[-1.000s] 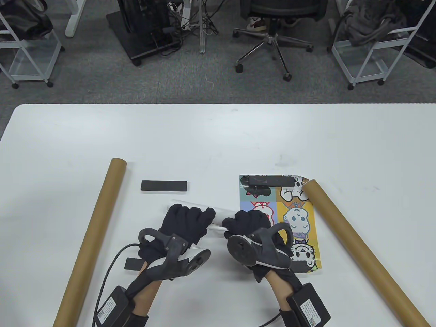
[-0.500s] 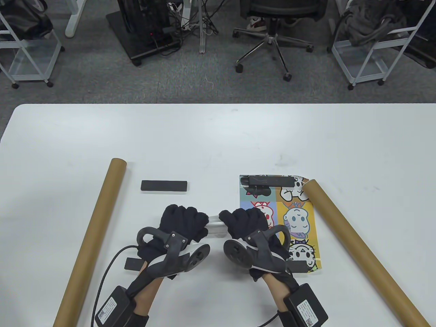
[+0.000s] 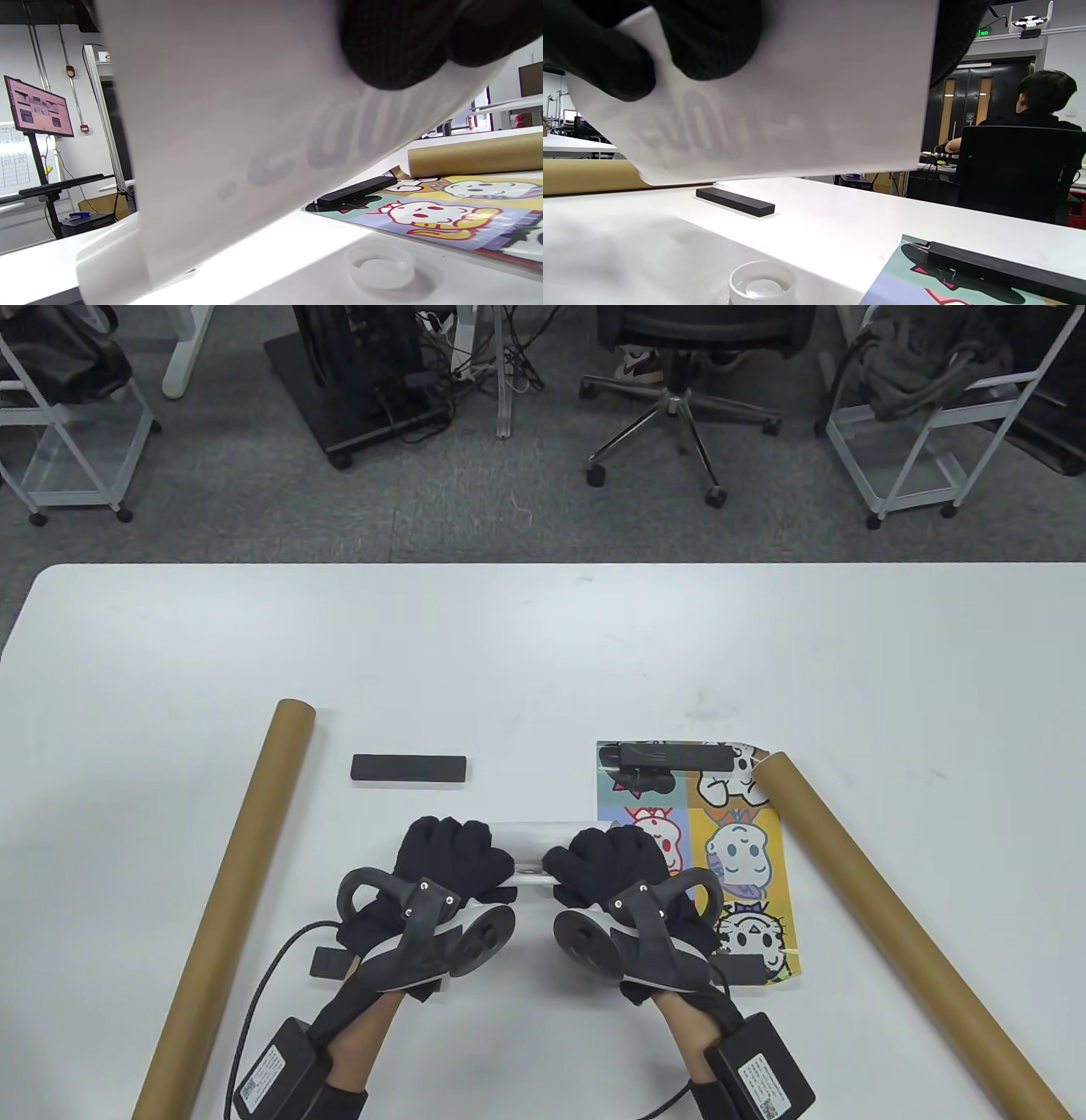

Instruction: Roll up posters and store in mailing tubes

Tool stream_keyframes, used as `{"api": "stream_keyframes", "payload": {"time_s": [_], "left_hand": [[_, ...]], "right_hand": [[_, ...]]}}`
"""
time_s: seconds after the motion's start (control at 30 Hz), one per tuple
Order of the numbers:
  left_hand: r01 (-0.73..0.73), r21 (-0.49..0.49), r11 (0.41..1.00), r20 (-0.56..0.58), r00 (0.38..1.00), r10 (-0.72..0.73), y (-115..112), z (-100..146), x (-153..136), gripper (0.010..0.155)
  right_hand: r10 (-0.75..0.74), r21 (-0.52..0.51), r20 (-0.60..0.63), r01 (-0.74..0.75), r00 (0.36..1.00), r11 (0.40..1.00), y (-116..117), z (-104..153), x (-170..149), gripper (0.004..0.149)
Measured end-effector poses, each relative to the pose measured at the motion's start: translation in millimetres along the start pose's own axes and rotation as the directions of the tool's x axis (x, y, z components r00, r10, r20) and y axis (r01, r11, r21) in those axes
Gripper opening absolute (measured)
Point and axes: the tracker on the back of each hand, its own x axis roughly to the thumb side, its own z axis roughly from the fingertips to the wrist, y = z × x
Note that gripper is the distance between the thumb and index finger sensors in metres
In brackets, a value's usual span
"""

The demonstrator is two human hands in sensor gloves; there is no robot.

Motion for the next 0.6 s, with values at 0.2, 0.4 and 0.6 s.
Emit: {"api": "stream_keyframes", "payload": {"time_s": [0.2,0.4,0.6], "left_hand": [[-0.089,-0.04,0.995,-0.036,0.995,0.088,2.5,-0.7,2.4,0.045],[-0.125,0.058,0.99,-0.019,0.992,0.126,4.9,1.0,-2.9,0.054],[-0.089,0.055,0.995,-0.033,0.995,0.091,4.1,1.1,-7.2,0.047]], "right_hand": [[-0.037,-0.031,-0.029,0.036,0.999,0.999,-3.3,0.8,-6.0,0.047],[-0.035,-0.099,-0.043,0.03,0.998,0.995,-6.5,3.7,-11.2,0.054],[0.04,-0.142,-0.039,-0.046,0.998,0.989,-8.6,4.2,-8.3,0.055]]}}
